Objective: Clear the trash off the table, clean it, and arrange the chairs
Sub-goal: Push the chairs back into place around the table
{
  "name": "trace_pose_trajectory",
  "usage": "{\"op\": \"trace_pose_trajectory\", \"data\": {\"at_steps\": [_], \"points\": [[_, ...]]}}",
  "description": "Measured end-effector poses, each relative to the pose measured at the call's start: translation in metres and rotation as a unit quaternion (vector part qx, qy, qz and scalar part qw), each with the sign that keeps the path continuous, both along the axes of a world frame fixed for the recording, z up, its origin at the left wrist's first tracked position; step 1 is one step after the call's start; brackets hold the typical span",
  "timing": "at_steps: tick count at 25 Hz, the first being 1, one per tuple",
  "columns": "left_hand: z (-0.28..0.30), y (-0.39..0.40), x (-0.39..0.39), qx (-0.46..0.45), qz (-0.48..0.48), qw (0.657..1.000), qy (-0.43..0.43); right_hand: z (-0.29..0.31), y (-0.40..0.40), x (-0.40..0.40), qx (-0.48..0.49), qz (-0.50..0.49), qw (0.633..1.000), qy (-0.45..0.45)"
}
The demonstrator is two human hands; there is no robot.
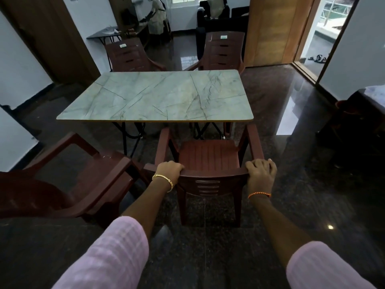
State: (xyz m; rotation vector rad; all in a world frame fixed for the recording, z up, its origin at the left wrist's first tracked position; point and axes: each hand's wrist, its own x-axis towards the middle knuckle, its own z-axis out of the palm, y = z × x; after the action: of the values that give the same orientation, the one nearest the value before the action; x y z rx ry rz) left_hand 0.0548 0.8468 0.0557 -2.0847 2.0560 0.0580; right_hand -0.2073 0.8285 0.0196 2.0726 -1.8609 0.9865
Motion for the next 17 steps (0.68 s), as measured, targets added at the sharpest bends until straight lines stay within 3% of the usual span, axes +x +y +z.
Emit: {"op": "trace_pose_trajectory", "data": {"at_steps": [13,17], "points": [[-0.015,-0.004,-0.005,-0.074,-0.018,0.997,0.018,-0.003,-0.010,-0.007,0.010,0.001,1.000,0.012],[-0.014,-0.006,-0.011,-0.074,0.006,0.997,0.006,0.002,-0.012,-0.007,0.098,-0.015,0.993,0.061]]}}
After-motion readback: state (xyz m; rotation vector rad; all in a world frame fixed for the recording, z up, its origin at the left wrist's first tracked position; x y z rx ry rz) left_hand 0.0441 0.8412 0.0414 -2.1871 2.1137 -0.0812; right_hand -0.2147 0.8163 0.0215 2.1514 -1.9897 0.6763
